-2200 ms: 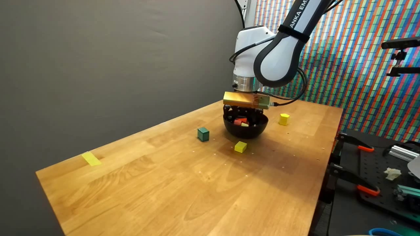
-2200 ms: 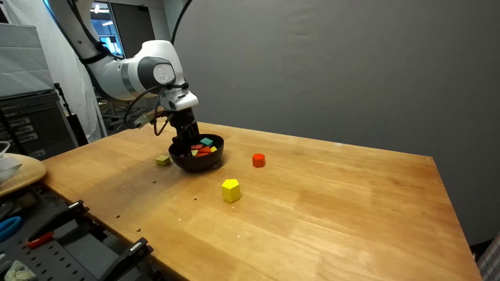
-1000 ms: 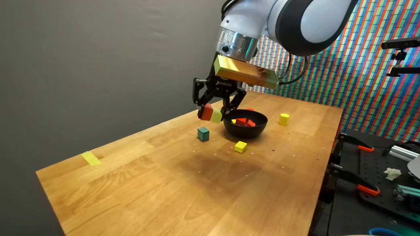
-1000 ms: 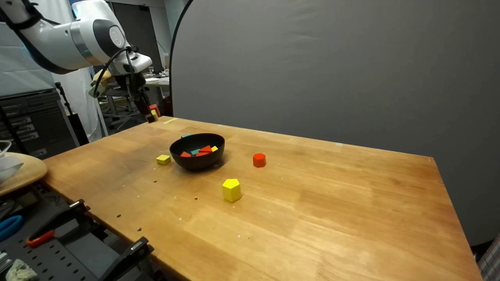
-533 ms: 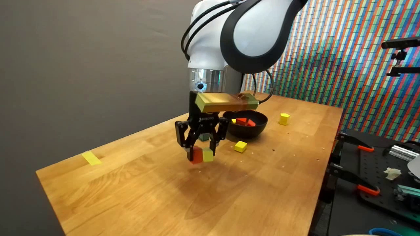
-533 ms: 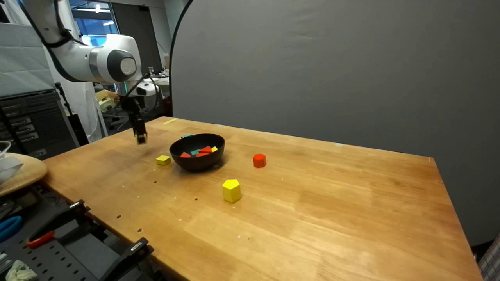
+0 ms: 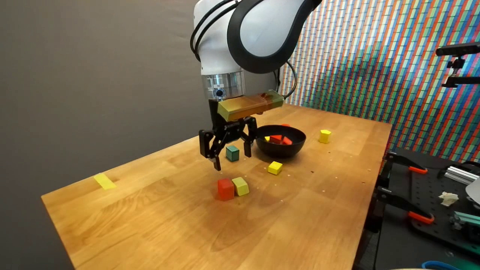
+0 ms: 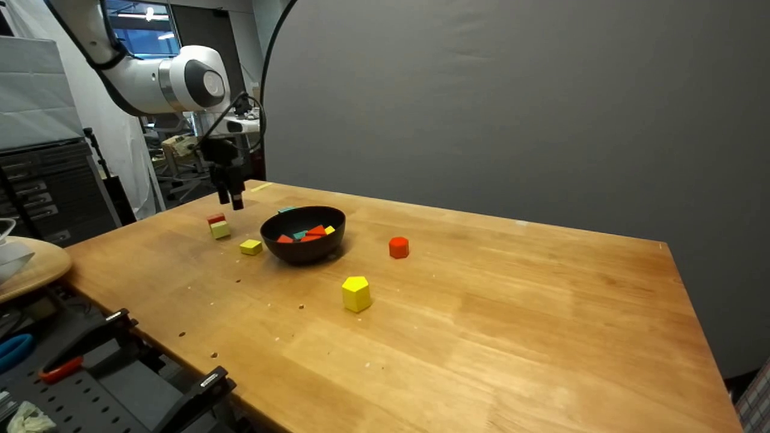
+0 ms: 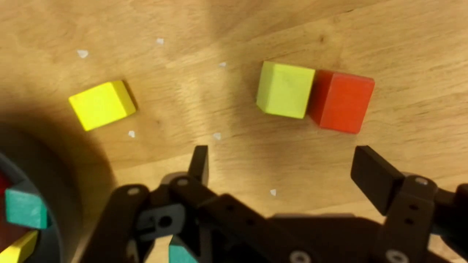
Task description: Remove all the blocks from the black bowl and place them on the table
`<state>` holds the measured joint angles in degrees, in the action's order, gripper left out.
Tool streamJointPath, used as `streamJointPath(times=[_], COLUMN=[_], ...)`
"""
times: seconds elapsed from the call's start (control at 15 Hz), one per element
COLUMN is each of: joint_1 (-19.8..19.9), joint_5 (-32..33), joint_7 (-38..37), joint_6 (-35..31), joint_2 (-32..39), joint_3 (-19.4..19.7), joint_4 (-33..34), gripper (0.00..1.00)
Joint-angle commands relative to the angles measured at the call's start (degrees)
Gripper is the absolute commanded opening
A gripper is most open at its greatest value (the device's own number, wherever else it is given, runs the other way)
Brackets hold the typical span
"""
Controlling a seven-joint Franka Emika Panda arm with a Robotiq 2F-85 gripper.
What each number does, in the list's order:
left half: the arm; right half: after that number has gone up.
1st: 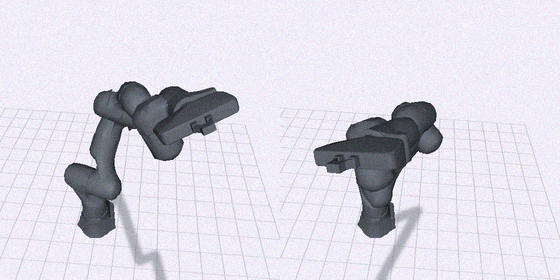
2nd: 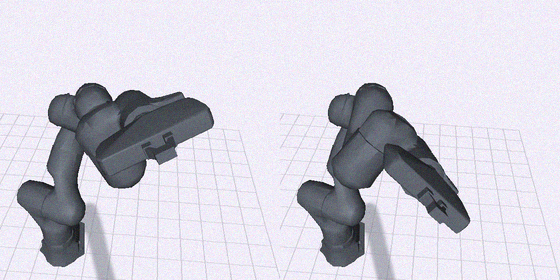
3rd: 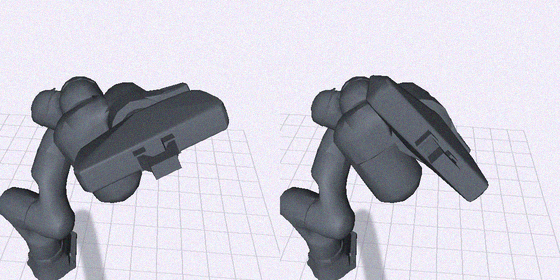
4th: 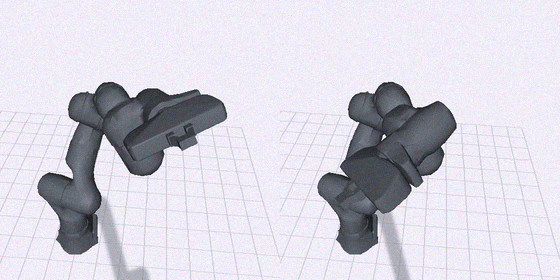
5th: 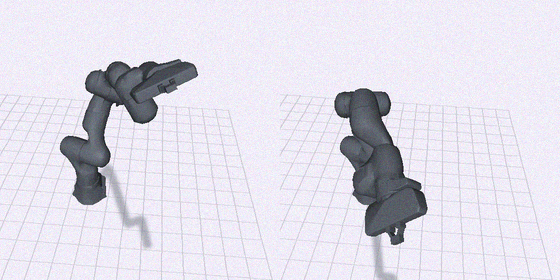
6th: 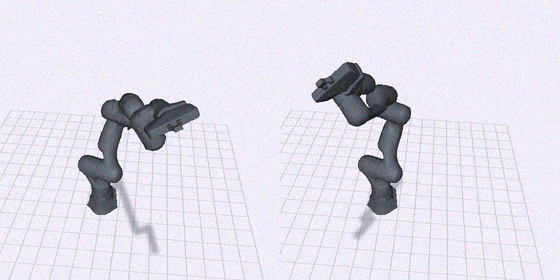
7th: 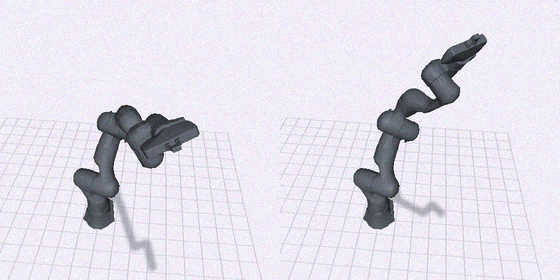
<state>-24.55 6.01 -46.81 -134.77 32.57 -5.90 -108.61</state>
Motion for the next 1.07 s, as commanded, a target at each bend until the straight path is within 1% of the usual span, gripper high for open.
streamJointPath(times=[0.0,0.07,0.13,0.2,0.27,0.33,0.4,0.47,0.53,0.67,0.73,0.8,0.87,0.93,1.0], joint_1=[-2.0,-1.2,0.1,1.3,3.0,4.5,6.4,4.4,5.8,7.2,8.4,9.5,11.0,12.3,12.9], joint_5=[4.9,6.1,6.7,8.8,9.6,10.1,8.8,8.8,8.7,8.7,6.7,6.2,4.8,4.0,3.4], joint_7=[-5.1,-5.4,-3.6,-0.7,2.0,3.3,4.6,1.6,2.9,4.0,8.3,12.9,17.8,21.7,24.2], joint_6=[0.6,-1.5,-2.2,-3.6,-5.7,-9.2,-11.7,-6.7,-8.6,-9.9,-8.9,-8.6,-10.4,-11.3,-11.5], joint_2=[-5.7,-7.6,-9.4,-11.9,-14.2,-16.3,-17.9,-11.9,-13.6,-15.7,-16.6,-17.7,-19.4,-20.4,-21.6], joint_3=[4.2,4.8,4.7,5.1,5.1,5.4,5.2,4.7,4.9,4.9,3.6,3.0,2.4,2.0,2.6], joint_4=[-3.6,-5.9,-8.0,-11.2,-14.2,-17.4,-19.6,-12.3,-14.8,-17.4,-18.3,-19.7,-22.1,-23.7,-25.4], gripper=[1.0,1.0,1.0,1.0,1.0,1.0,1.0,1.0,1.0,1.0,1.0,1.0,1.0,1.0,1.0])
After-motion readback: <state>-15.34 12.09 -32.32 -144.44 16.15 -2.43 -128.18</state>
